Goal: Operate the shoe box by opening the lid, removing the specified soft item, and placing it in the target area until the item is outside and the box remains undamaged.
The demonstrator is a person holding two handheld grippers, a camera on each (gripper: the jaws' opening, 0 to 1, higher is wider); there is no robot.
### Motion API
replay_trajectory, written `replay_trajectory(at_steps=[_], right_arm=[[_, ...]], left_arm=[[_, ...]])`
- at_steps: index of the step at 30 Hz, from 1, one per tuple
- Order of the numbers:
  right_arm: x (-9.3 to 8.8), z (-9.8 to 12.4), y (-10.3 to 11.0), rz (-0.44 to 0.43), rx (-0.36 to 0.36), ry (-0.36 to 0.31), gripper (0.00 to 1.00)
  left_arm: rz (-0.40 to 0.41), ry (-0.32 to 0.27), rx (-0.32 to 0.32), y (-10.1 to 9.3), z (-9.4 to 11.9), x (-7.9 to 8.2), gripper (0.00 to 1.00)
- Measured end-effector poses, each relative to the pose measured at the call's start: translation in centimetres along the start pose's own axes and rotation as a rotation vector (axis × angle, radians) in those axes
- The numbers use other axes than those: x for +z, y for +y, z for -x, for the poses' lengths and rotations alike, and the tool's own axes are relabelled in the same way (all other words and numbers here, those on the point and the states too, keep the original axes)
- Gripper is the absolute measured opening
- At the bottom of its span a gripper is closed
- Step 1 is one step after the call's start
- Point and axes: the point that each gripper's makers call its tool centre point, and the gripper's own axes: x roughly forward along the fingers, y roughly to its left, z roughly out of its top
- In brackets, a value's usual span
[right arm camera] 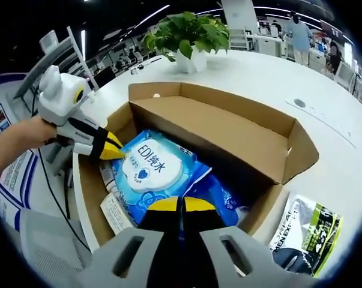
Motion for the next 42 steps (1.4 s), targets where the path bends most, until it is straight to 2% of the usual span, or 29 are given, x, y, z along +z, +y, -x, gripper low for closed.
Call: replay_trajectory(at_steps=[12,28,42], right_arm=[[0.3,0.5,0.2,0.009,-0.011,-0.016,0.00],[1.4,2.2,0.3,-0.020,-0.006,-0.063,0.00],[2.4,5.1,-0.5,-0.087,0.002,-0.119,0.00]], left_arm=[[0.017,-0.022,0.001,-0.3,0.7,0.4,0.00],[0.020,-0.081,0.000,-1.0,2.9,1.5,0.00],[0.030,-0.163,-0.015,-3.3,5.3,3.8,0.00]])
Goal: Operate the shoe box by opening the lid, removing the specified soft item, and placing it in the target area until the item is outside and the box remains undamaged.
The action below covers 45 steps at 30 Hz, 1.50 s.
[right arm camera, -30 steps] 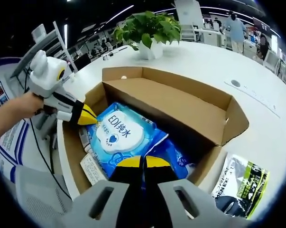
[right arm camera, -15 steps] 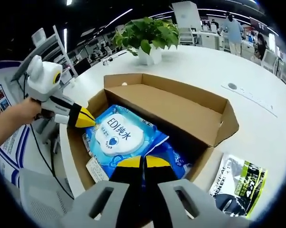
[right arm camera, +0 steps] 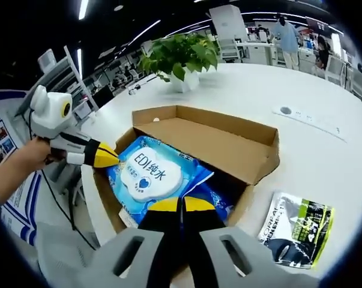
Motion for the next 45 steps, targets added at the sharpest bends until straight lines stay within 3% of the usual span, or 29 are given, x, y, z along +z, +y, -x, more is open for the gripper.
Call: replay_trajectory(at_steps=[16,31,45], right_arm=[[0.8,4.6,-2.9,-0.121,-0.029,-0.069,0.00],[-0.2,8.5,-6.0,-0.210,-0.061,-0.099,0.00],[-1.1,11.2,-8.9,-0.238,-0.074,-0.093,0.00]], left_arm=[[0.005,-0.054,-0.051,-5.2,0.1,2.8,0.00],[-0.025,-0.079,-0.098,-9.9,-1.1,4.3,0.00],[-0.044,-0.089,-0.142,-13.5,-2.6,5.4,0.00]])
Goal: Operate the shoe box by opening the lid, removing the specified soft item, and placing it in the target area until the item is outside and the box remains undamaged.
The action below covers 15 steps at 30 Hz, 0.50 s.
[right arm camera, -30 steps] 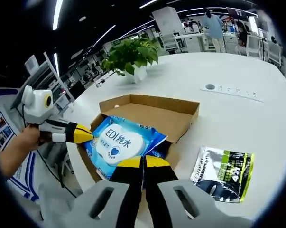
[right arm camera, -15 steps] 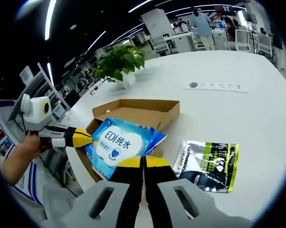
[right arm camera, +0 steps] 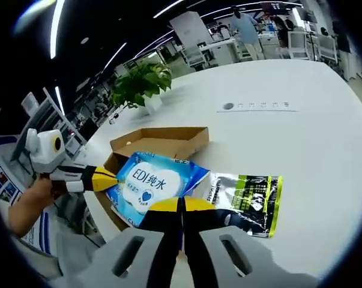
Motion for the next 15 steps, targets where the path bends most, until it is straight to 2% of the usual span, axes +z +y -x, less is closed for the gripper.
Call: replay_trajectory(at_steps=[15], right_arm=[[-0.3,1.9,-2.5,-0.028,0.000,-0.008,0.00]], left_arm=[[-0.022,0.003,-0.033,-3.0,-1.8,0.2,0.00]])
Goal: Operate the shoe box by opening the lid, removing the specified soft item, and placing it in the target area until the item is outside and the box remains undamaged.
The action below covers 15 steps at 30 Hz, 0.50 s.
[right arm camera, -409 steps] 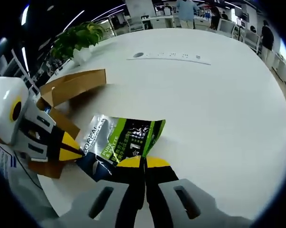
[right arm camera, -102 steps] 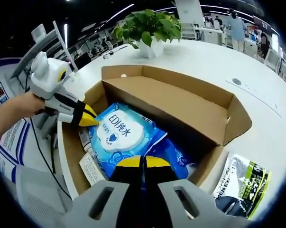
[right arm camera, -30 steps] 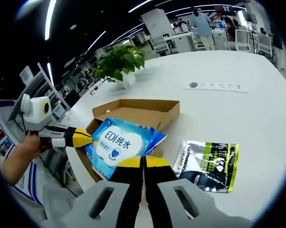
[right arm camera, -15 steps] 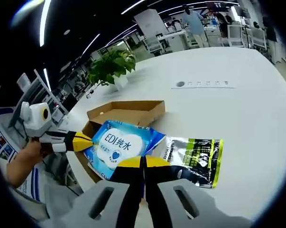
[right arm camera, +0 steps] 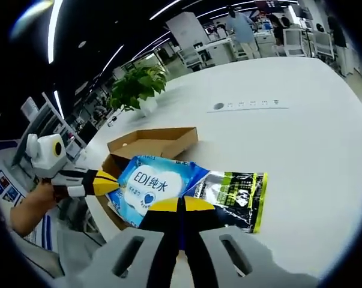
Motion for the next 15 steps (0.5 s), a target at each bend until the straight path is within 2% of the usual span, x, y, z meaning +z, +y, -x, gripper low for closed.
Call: replay_trajectory(at_steps=[15], right_arm=[[-0.7,1.6,-3.4,-0.037,-0.027,0.006,0.00]], left_arm=[[-0.050,0.021,-0.036,-2.9,-2.8,0.2,0.00]])
